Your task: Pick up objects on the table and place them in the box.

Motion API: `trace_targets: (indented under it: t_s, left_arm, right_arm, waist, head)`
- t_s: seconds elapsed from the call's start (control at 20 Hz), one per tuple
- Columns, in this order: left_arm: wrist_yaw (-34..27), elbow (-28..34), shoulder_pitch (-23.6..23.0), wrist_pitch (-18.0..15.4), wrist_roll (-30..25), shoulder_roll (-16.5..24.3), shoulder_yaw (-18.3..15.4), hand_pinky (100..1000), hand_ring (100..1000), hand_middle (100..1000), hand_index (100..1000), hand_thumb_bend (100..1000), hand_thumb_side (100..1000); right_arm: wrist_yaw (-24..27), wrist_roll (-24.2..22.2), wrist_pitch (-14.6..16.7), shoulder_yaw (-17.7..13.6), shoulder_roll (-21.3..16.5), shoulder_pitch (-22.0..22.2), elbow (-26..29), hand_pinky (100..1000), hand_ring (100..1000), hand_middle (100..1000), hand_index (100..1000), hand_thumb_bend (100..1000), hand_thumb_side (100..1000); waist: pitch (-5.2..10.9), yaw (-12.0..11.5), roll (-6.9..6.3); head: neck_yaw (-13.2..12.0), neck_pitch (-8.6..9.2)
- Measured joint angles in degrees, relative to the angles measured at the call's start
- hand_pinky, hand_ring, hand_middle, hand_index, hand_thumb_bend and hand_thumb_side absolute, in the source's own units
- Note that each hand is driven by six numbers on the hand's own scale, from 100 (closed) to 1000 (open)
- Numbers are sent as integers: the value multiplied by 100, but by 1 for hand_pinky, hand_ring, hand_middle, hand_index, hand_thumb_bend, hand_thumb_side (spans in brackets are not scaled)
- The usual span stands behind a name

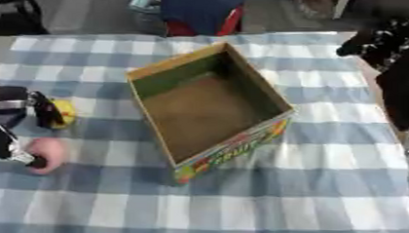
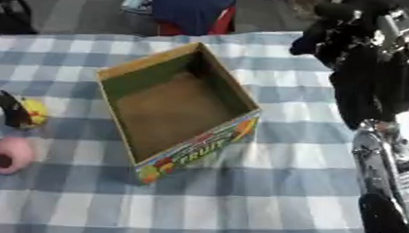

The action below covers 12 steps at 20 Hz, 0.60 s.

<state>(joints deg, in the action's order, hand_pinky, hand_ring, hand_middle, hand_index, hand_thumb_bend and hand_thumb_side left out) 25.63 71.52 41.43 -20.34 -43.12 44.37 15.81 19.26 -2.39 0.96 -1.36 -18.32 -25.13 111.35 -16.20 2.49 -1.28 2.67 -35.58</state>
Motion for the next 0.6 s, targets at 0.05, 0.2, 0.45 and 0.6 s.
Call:
trace_targets:
  t_s: [0.05, 0.2, 0.45, 0.6]
  left_arm:
    - [-13, 21, -1, 8, -8, 0, 9, 246, 572, 515, 712, 553, 260]
    - [-64, 68, -3, 33, -33, 0, 31, 216, 537, 485, 668, 522, 249]
    - [-147, 121, -7, 62, -62, 0, 94, 191, 512, 460, 618, 477, 232]
    - [-154, 137, -8, 70, -70, 0, 133, 181, 502, 449, 583, 424, 214]
  right_arm:
    - [0, 1, -1, 0, 0, 0, 0, 609, 565, 522, 723, 100, 1000]
    - [0, 4, -5, 0, 0, 0, 0, 610, 565, 522, 723, 100, 1000]
    - [1, 10, -12, 0, 1, 0, 0, 610, 565, 522, 723, 100, 1000]
    - [1, 16, -17, 0, 1, 0, 0, 610, 566, 522, 723, 100, 1000]
  waist:
    - [0, 0, -1]
    - [0, 0, -1]
    - [0, 0, -1]
    - [-1, 0, -1]
  head:
    - [0, 0]
    - [0, 0]
    - [-5, 0]
    - [-8, -1]
